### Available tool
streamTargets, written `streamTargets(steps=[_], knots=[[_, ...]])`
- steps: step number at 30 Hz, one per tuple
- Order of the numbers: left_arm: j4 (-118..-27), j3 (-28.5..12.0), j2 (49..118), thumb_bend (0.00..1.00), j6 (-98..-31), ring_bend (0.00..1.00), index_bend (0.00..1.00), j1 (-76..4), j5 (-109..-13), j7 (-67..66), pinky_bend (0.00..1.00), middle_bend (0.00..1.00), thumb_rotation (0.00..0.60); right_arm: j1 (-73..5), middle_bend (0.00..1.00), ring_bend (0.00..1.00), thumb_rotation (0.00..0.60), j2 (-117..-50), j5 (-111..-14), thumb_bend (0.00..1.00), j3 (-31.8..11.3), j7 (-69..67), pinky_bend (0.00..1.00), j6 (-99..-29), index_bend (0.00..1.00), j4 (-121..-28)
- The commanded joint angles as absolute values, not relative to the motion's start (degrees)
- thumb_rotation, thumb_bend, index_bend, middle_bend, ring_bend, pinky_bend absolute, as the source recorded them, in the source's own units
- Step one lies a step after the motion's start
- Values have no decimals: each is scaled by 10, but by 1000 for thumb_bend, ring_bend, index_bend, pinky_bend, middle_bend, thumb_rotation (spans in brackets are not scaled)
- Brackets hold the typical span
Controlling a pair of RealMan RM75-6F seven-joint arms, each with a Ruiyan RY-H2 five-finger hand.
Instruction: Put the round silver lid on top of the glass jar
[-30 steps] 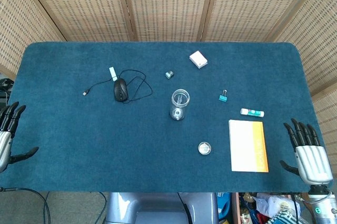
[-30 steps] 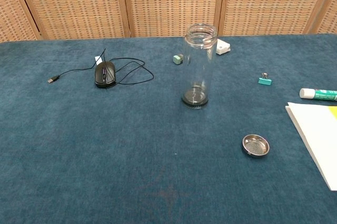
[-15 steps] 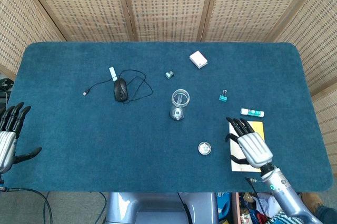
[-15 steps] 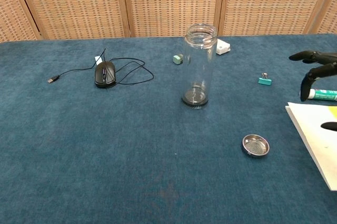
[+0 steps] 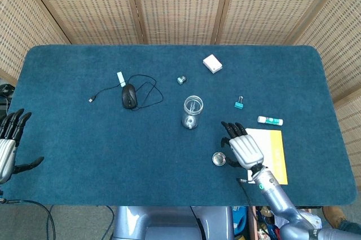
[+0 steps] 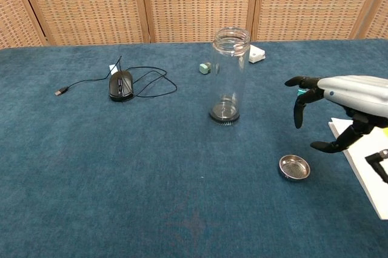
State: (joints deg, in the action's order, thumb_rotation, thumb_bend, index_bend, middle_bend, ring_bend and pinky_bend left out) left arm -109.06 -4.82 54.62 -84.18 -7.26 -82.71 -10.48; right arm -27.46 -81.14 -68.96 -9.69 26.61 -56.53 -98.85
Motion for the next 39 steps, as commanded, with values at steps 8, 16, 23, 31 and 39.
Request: streamTargets(steps=[8,16,23,31,39], knots=[[-1086,-50,544,0,-837,0,0,-76,-822,-95,0,0,600,-308,0,0,600,-868,-609,526,-91,325,0,-556,475,-972],[-1085,-51,543,0,-835,0,0,-77,-820,-91,0,0,600,-318,0,0,600,-894,-594,526,-74,339,0,-561,514,-948],[-1084,-51,544,0,-832,0,0,-79,-818,-93,0,0,600,-322,0,0,600,-901,-591,526,-68,329,0,-564,514,-931],[-1083,-51,545,0,-830,0,0,-81,-815,-93,0,0,600,-324,0,0,600,-904,-591,546,-63,316,0,-565,553,-917],[-1082,-51,543,0,-826,0,0,-82,-813,-85,0,0,600,-326,0,0,600,-900,-595,600,-62,301,0,-566,620,-913]])
